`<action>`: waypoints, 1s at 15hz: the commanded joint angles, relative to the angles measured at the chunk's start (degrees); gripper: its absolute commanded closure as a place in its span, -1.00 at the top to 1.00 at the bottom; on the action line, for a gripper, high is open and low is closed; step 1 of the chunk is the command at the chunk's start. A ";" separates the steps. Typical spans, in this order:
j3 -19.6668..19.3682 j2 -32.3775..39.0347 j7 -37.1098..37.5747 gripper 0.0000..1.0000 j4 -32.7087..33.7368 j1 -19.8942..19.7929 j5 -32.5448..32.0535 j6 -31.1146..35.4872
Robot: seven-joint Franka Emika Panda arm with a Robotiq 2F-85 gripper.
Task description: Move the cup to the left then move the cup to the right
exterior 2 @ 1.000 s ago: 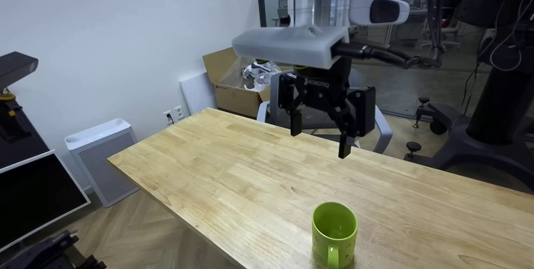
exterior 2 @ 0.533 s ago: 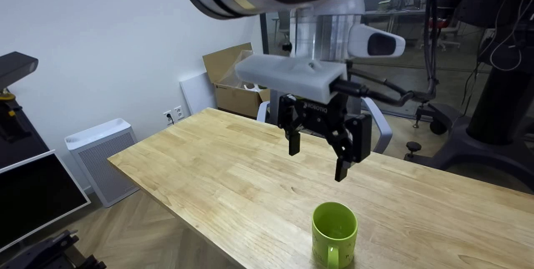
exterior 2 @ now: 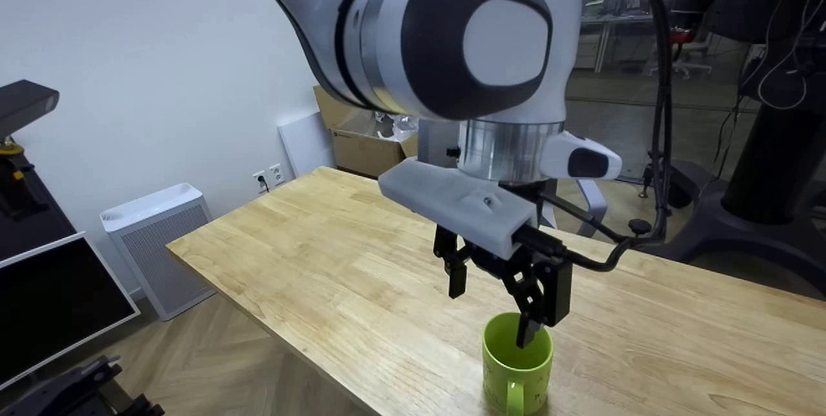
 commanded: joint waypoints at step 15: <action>3.84 9.42 1.56 1.00 0.41 1.83 2.98 17.38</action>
